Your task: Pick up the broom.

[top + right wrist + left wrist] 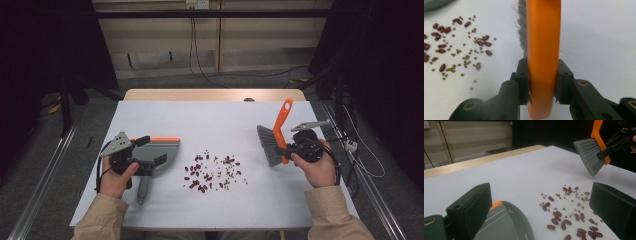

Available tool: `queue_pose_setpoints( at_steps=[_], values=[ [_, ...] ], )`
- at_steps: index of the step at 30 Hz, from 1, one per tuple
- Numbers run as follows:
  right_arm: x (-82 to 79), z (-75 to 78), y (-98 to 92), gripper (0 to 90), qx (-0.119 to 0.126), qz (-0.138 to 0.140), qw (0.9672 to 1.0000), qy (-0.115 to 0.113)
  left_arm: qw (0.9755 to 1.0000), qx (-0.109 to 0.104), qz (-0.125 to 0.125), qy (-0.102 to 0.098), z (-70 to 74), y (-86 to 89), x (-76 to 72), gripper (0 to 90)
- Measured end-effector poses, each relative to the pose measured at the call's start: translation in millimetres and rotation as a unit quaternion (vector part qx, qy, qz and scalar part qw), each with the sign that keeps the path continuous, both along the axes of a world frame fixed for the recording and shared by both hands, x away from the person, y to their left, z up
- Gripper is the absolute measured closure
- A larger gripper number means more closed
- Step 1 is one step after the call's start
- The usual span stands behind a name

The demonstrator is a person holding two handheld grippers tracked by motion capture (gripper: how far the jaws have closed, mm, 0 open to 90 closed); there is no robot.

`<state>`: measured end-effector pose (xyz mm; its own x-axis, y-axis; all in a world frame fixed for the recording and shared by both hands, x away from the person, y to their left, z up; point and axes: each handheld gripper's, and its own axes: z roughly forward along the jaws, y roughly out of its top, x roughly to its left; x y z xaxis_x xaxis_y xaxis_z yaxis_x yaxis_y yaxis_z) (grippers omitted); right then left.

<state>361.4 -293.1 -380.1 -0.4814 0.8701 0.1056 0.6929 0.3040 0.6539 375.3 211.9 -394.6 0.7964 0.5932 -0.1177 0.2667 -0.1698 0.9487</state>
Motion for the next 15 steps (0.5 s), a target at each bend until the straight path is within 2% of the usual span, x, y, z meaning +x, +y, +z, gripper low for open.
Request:
queue_pose_setpoints(
  at_steps=[2, 6, 8, 10, 15],
  values=[
    [2.6, -5.1, 3.6, 69.6, -0.004, -0.001, 0.9999, 0.013, 1.0, 0.0, -0.002, 0.0, 0.0, -0.2, -0.1, 4.3],
    [6.9, -10.8, 7.7, 70.1, 0.0, 0.0, 1.0, 0.001, 1.0, 0.001, 0.0, 0.001, -0.4, 0.2, 0.2, 4.3],
    [9.3, -12.4, 9.8, 70.3, 0.015, 0.0, 0.9999, -0.002, 1.0, 0.0, 0.001, 0.002, -0.5, 0.4, 0.6, 4.3],
    [11.6, -14.2, 12.2, 70.5, 0.019, -0.001, 0.9998, -0.009, 1.0, 0.0, 0.001, 0.002, -0.5, 0.4, 0.8, 4.4],
    [19.8, -16.0, 21.9, 70.5, 0.014, -0.008, 0.9997, -0.016, 1.0, 0.002, -0.001, 0.004, -1.6, -0.1, 1.8, 4.3]
  ],
)
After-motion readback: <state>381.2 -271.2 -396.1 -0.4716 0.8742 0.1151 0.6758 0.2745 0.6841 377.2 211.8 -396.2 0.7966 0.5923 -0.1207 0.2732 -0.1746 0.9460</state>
